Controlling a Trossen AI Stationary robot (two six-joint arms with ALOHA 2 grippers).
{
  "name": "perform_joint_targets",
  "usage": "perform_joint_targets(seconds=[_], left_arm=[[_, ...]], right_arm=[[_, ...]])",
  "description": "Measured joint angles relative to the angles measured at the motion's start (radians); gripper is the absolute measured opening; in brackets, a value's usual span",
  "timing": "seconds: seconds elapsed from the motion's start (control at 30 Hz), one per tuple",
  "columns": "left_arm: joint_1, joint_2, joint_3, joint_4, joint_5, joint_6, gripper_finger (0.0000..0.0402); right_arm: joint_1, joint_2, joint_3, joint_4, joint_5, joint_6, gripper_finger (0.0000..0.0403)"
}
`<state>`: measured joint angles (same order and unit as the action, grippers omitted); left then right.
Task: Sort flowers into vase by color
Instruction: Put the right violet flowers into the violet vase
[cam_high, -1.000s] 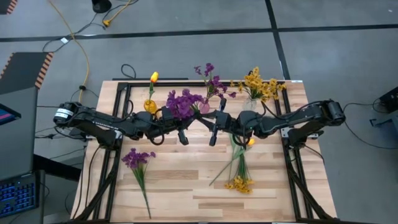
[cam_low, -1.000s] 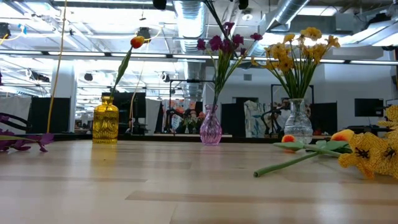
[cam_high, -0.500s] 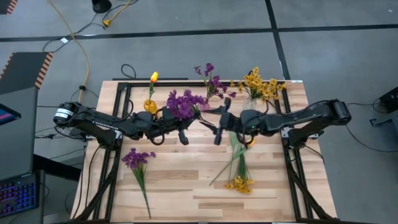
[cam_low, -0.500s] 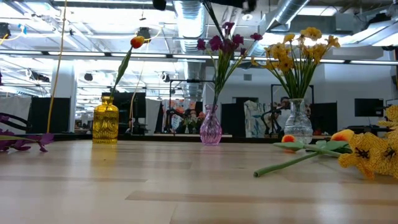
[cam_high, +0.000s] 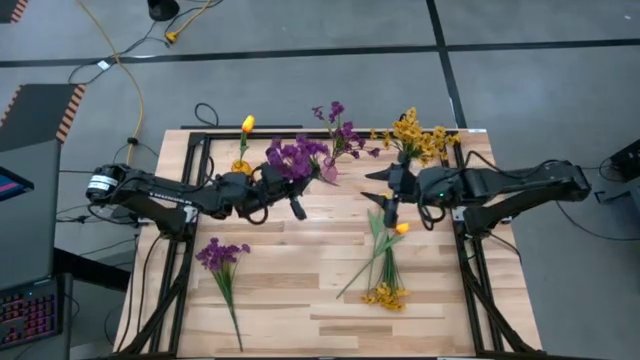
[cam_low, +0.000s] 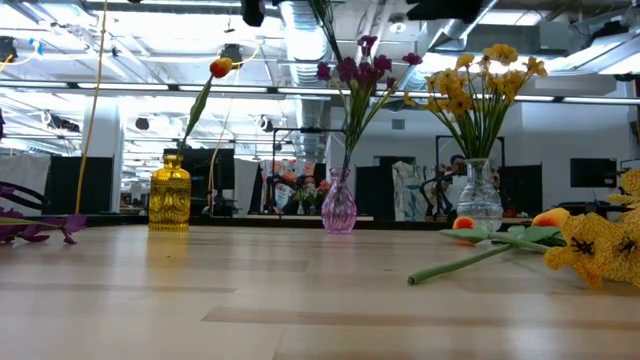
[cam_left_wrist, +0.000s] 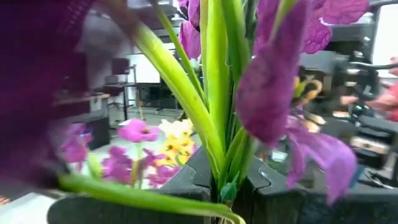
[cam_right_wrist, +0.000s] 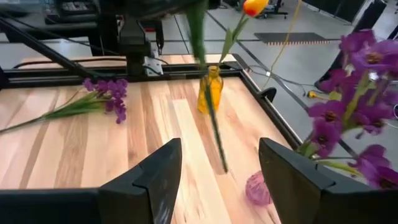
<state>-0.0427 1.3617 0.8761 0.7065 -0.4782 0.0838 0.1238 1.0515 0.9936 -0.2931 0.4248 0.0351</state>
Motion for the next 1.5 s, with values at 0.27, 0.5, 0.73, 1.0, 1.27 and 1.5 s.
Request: perform_joint_targets(seconds=[0.27,0.5,0.73,1.0,1.27,1.5], left_arm=[[0.119,0.0,0.0,-0.002,0.073,-0.061,0.0006],[0.192,0.0,0.0,-0.067,0.074,-0.063,0.0006],[0.229,0.043,0.003,-0.043,0.104,-0.063,0.0006],[0.243,0.148,0.073,-0.044,0.089,-0.001,0.0006],[0.243,0.163,0.124,-0.167,0.037,0.011,0.0006],[0.246,0.163,0.123,-0.181,0.035,0.004,0.0006]], right_arm=[[-0.002,-0.023,0.0,-0.023,-0.006,0.002,0.0239],[-0.002,0.018,0.0,-0.023,-0.007,-0.001,0.0239],[-0.002,0.069,0.0,-0.021,-0.007,-0.001,0.0239],[-0.002,0.082,0.0,-0.035,-0.006,-0.001,0.0239],[-0.002,0.082,0.0,-0.051,-0.006,-0.001,0.0239],[-0.002,0.082,0.0,-0.051,-0.006,-0.001,0.0239]])
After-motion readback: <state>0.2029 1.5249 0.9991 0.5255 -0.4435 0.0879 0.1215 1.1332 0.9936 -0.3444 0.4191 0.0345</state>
